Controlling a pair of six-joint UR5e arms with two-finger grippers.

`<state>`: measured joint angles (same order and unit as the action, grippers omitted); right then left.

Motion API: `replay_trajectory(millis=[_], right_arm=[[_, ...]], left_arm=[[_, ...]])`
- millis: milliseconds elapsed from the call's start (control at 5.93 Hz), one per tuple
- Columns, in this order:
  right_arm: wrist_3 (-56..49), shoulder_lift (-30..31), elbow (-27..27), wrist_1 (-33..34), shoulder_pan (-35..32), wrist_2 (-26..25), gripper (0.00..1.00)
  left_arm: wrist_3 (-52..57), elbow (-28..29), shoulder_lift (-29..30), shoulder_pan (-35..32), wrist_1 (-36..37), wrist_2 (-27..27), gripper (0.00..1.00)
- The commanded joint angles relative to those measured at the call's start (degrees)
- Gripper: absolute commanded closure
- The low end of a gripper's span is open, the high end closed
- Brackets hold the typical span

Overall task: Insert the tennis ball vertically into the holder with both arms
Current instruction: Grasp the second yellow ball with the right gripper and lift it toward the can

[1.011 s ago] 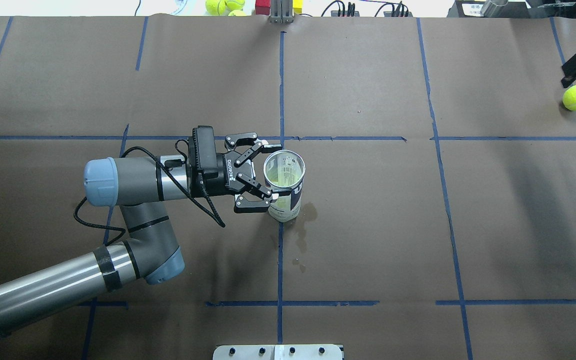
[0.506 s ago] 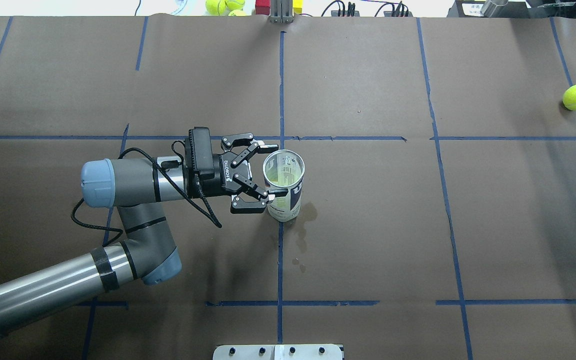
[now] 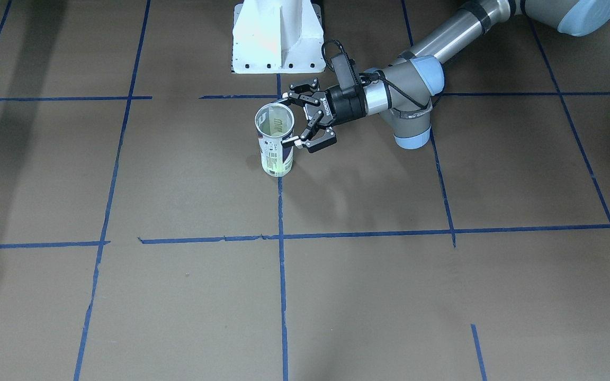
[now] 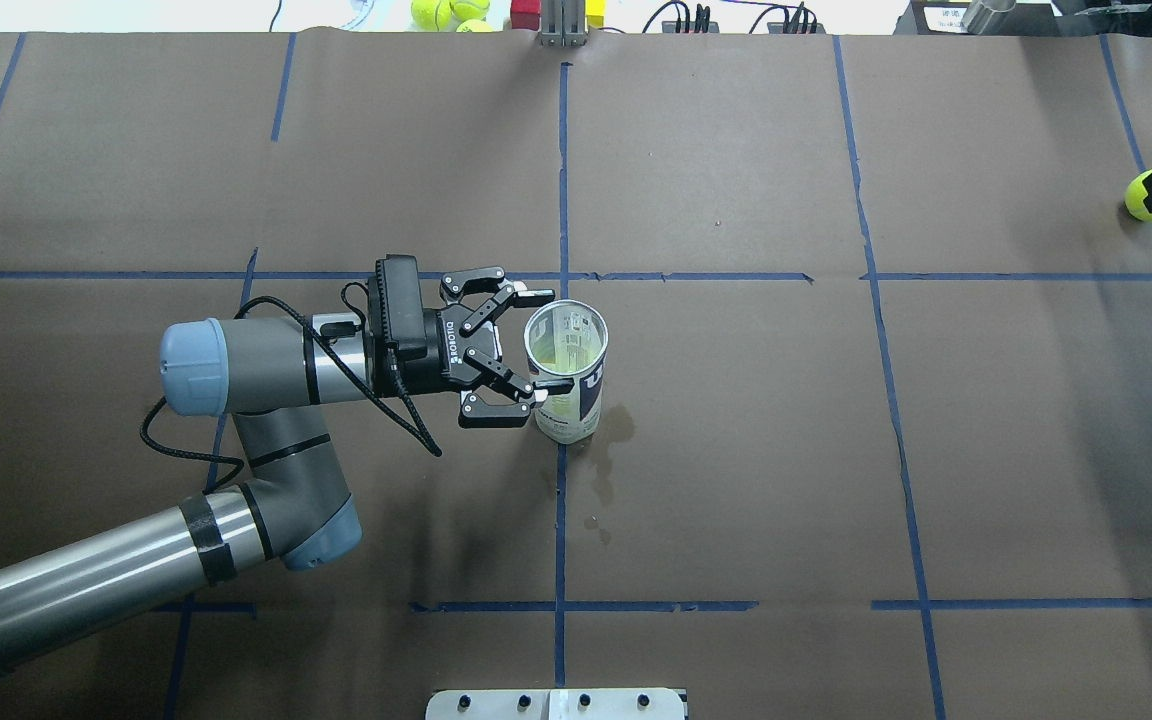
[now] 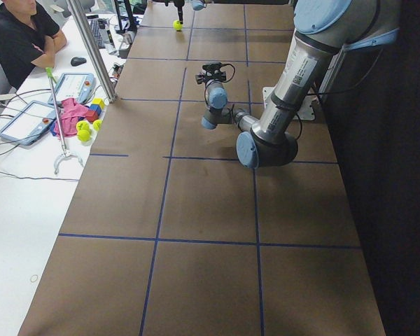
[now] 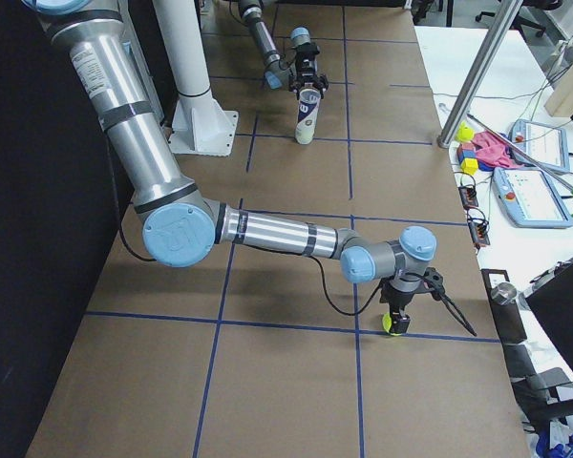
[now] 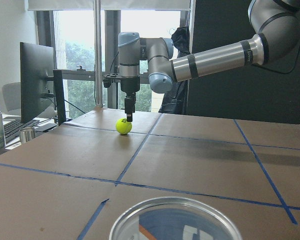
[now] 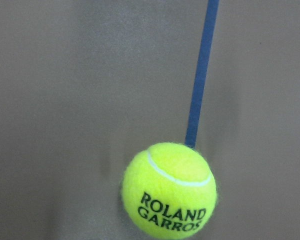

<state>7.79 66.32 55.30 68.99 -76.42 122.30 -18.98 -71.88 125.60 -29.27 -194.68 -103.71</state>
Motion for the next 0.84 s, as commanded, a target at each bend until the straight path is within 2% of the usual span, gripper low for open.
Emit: replay_trajectory(millis=[0, 674], right_arm=[[0.1, -0.1, -5.3, -7.8, 0.7, -2.5, 0.01], [0.1, -1.4, -6.8, -9.6, 2.7, -6.0, 0.01]], left_arm=[[0.0, 0.0, 0.0, 0.0, 0.0, 0.0, 0.02], [0.0, 0.1, 0.0, -0.2, 0.0, 0.0, 0.02]])
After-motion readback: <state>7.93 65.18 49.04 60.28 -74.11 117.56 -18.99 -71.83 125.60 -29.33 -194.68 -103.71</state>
